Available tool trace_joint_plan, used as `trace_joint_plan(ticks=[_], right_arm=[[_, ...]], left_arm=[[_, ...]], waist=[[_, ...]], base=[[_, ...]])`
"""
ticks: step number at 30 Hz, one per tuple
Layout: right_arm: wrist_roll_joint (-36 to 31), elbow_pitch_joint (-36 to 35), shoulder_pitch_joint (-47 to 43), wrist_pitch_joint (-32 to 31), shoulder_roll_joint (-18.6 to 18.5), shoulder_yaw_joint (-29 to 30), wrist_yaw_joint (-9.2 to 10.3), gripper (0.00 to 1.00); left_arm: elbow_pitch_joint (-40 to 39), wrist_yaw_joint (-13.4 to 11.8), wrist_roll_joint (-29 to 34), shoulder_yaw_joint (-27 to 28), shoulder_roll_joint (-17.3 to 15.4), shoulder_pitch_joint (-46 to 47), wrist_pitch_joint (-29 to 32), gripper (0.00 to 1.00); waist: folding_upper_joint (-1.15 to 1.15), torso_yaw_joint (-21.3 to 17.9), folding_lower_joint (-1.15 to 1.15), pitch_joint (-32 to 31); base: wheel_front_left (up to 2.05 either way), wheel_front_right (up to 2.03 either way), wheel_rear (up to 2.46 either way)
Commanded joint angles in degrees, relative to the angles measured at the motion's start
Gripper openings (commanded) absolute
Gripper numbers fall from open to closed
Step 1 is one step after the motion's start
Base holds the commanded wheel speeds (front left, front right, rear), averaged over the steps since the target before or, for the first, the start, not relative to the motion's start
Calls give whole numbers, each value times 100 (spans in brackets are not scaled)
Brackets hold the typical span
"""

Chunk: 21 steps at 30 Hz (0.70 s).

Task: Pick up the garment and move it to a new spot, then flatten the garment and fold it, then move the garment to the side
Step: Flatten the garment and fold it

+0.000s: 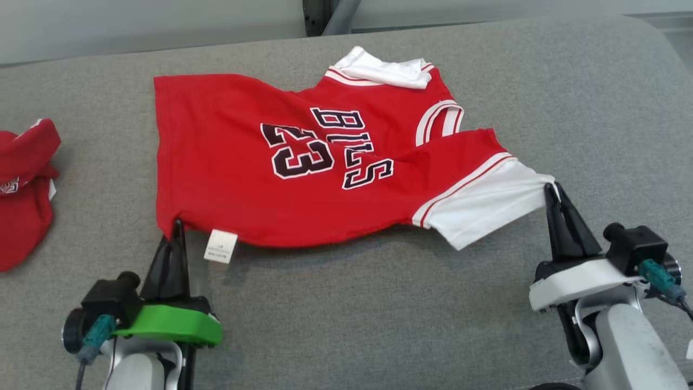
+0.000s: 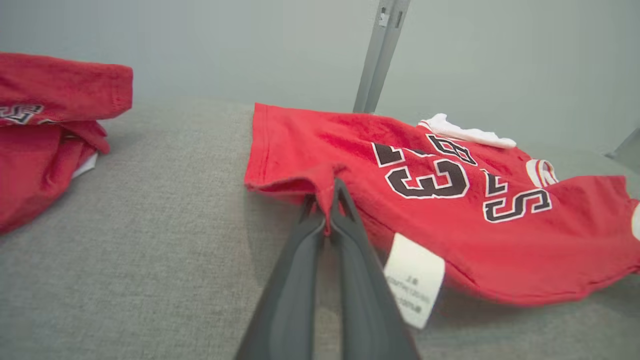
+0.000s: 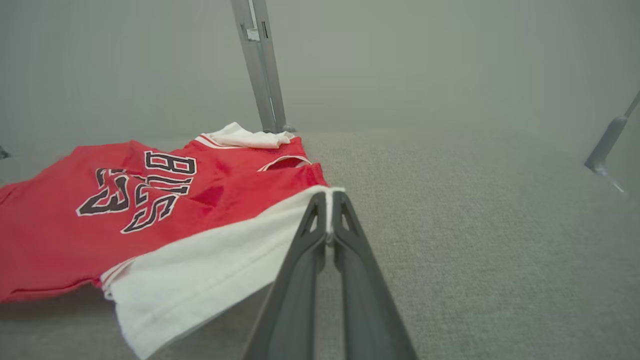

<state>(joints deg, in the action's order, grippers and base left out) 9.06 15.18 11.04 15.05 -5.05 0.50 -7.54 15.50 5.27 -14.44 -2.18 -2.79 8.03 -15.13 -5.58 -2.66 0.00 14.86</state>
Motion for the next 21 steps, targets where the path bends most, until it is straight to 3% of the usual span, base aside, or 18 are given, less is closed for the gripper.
trace_joint_plan(ticks=[1, 4, 9, 16, 21], right_arm=[[63, -106, 86, 11, -82, 20, 10, 0], [207, -475, 412, 11, -253, -4, 10, 0], [385, -984, 1226, 11, -725, -143, 10, 0], [590, -1194, 2534, 10, -1324, -472, 10, 0], [624, -941, 3522, -92, -1697, -760, 10, 0]], left_arm=[[-104, 42, 90, 90, -22, 68, -1, 0], [-475, 145, 390, 359, -188, 395, -1, 0], [-902, 216, 620, 440, -801, 1369, -2, 0], [-679, 224, 491, -307, -1958, 2933, 2, 0], [-104, 221, 318, -934, -2376, 3991, 36, 0]], waist=[[0, 50, 0, -315], [0, 69, 0, -602], [0, 110, 0, -913], [0, 171, 0, -979], [0, 209, 0, -498]], base=[[0, 0, 0], [0, 0, 0], [0, 0, 0], [0, 0, 0], [0, 0, 0]])
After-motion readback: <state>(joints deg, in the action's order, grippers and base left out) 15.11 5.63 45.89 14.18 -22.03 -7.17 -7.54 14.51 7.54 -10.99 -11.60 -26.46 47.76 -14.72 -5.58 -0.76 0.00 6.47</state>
